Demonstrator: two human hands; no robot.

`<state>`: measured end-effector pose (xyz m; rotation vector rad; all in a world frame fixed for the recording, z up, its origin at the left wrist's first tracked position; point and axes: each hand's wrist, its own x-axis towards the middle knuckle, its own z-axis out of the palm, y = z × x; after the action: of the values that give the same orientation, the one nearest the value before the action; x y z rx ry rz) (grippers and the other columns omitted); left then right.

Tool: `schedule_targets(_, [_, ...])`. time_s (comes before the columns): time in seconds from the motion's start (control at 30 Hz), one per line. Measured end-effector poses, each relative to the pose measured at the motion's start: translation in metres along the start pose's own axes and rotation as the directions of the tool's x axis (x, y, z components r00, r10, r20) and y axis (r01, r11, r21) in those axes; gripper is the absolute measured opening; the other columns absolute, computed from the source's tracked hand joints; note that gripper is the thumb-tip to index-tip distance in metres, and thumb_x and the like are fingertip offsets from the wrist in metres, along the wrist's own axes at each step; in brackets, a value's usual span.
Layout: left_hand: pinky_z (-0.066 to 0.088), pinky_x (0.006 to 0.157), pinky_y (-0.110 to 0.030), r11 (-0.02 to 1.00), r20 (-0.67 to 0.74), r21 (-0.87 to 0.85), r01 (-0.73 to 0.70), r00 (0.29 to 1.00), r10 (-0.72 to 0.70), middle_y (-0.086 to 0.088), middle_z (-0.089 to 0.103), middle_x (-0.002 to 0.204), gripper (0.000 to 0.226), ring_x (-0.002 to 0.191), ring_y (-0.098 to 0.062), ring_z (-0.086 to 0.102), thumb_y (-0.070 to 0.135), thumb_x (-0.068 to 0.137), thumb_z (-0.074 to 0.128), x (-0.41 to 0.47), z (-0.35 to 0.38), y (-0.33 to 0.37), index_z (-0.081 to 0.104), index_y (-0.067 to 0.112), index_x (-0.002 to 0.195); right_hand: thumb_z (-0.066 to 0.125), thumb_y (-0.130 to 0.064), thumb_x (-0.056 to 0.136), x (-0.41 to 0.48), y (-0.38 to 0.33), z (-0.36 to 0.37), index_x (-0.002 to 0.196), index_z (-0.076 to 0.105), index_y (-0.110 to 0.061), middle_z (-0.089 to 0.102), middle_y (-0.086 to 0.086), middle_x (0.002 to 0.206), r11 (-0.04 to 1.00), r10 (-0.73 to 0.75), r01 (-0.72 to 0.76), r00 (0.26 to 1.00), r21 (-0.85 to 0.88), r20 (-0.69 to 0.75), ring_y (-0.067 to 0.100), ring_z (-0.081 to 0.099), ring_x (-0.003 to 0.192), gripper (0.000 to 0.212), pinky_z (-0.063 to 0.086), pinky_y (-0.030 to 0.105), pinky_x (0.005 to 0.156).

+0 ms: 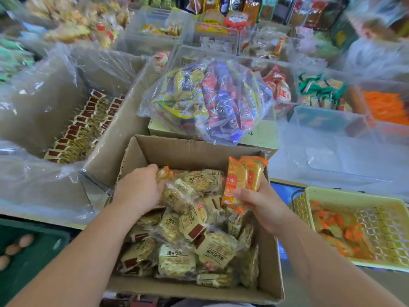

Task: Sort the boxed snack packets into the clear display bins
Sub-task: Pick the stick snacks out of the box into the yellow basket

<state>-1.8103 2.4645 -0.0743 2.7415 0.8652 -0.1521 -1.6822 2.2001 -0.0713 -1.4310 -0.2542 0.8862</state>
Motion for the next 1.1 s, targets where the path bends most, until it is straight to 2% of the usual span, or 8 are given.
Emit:
schedule_targets(0.13, [0.037,0.048,-0.03,0.936,-0.149,-0.351,-0.038,0.989,-0.016,0.003,0.058,0.057,0.022,0.055,-0.011,0.056,0.046,0.091,0.063,-0.042,-0.018,0.045,0.057,0.028,0.079,0.086,-0.025,0.059,-0.031,-0.009,-0.039,0.127,0.049,-0.008,0.071,0.004,0.09,1.0,-0.017,0.017,1.0,-0.015,-0.01,0.02,0.07,0.084,0.079,0.056,0.027,0.07])
schedule_targets(0.43, [0.045,0.052,-0.029,0.753,-0.166,-0.634,-0.176,0.982,0.089,0.007,0.064,0.067,0.014,0.049,-0.011,0.054,0.056,0.085,0.065,-0.095,0.033,0.219,0.061,0.047,0.093,0.087,-0.023,0.055,-0.119,-0.022,-0.213,0.147,0.04,-0.022,0.07,0.005,0.089,0.997,-0.016,0.014,0.999,-0.082,-0.032,0.021,0.068,0.078,0.103,0.055,0.031,0.065])
schedule_targets(0.57, [0.051,0.064,-0.036,0.643,-0.053,-0.755,-0.127,0.99,0.133,0.002,0.072,0.075,0.034,0.065,-0.021,0.065,0.064,0.079,0.059,-0.102,0.074,0.3,0.068,0.038,0.099,0.091,-0.019,0.049,-0.146,-0.012,-0.304,0.129,0.053,-0.015,0.074,0.002,0.099,0.966,0.073,-0.108,0.985,-0.234,-0.154,0.003,0.07,0.084,0.089,0.052,0.014,0.068])
schedule_targets(0.7, [0.05,0.065,-0.037,0.704,0.094,-0.709,-0.042,0.984,0.154,0.003,0.07,0.073,0.018,0.067,-0.017,0.064,0.045,0.088,0.072,-0.106,0.112,0.355,0.068,0.028,0.092,0.095,-0.024,0.06,-0.147,0.009,-0.363,0.151,0.029,-0.034,0.05,-0.007,0.136,0.73,0.154,-0.285,0.954,-0.621,-0.256,0.005,0.053,0.115,0.112,0.037,0.004,0.081])
schedule_targets(0.83, [0.044,0.06,-0.023,0.819,0.093,-0.563,-0.11,0.977,0.195,0.005,0.065,0.071,0.019,0.071,-0.009,0.059,0.041,0.091,0.072,-0.096,0.132,0.394,0.057,0.031,0.083,0.074,-0.065,0.043,-0.132,0.032,-0.384,0.154,0.007,-0.047,0.036,0.0,0.14,0.457,0.15,-0.288,0.957,-0.841,-0.247,0.022,0.045,0.13,0.131,0.043,0.031,0.098])
schedule_targets(0.93, [0.036,0.059,-0.015,0.878,0.161,-0.446,-0.171,0.95,0.266,0.014,0.06,0.077,0.017,0.075,-0.003,0.057,0.043,0.093,0.069,-0.084,0.146,0.418,0.053,0.039,0.086,0.07,-0.072,0.061,-0.117,0.046,-0.382,0.156,-0.015,-0.041,0.026,0.013,0.155,0.226,0.161,-0.296,0.951,-0.928,-0.264,0.036,0.031,0.144,0.131,0.039,0.045,0.112])
schedule_targets(1.0, [0.045,0.08,-0.02,0.924,0.239,-0.327,-0.199,0.928,0.285,0.011,0.066,0.11,0.023,0.105,-0.014,0.061,0.045,0.096,0.065,-0.077,0.156,0.427,0.061,0.034,0.116,0.065,-0.069,0.079,-0.109,0.054,-0.38,0.155,-0.019,-0.037,0.011,0.02,0.163,0.082,0.131,-0.269,0.957,-0.96,-0.258,0.039,0.017,0.151,0.118,0.037,0.05,0.113])
schedule_targets(1.1, [0.035,0.115,-0.034,0.949,0.362,-0.162,-0.272,0.878,0.314,-0.003,0.045,0.155,0.065,0.142,-0.025,0.04,0.042,0.098,0.062,-0.074,0.164,0.43,0.037,0.02,0.155,0.058,-0.064,0.089,-0.102,0.061,-0.376,0.157,-0.01,-0.034,-0.007,0.025,0.165,-0.017,0.134,-0.263,0.956,-0.965,-0.263,0.042,0.002,0.153,0.101,0.038,0.057,0.111])
